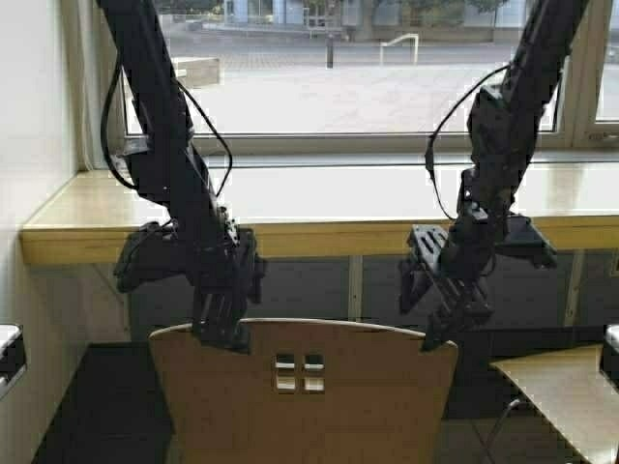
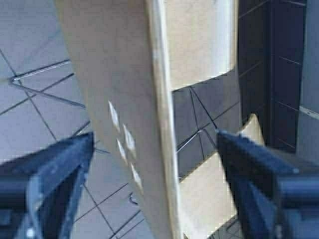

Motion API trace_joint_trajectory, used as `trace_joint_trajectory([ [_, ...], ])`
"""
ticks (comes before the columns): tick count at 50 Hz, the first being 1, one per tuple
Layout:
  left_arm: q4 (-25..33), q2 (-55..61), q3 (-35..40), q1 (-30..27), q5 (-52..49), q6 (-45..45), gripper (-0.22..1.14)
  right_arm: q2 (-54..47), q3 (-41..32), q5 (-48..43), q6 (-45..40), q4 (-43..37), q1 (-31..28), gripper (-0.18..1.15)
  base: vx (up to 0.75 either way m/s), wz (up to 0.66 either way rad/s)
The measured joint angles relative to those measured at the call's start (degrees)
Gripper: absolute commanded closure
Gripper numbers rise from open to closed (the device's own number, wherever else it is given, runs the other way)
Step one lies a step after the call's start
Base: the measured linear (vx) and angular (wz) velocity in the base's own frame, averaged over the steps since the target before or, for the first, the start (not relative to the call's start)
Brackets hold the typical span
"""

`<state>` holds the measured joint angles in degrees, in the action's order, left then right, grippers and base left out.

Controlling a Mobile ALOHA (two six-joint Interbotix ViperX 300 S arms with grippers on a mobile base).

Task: Push the chairs under the table

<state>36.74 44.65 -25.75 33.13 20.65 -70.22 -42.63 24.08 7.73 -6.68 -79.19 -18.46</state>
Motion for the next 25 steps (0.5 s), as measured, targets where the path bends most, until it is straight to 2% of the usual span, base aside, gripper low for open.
trace_joint_trajectory([
  [25,0.09,9.05,5.98,-2.29,0.00,0.00,-0.10,-12.74,-13.01,3.87,0.26,0.09,0.62,0.01,0.04,-0.01],
])
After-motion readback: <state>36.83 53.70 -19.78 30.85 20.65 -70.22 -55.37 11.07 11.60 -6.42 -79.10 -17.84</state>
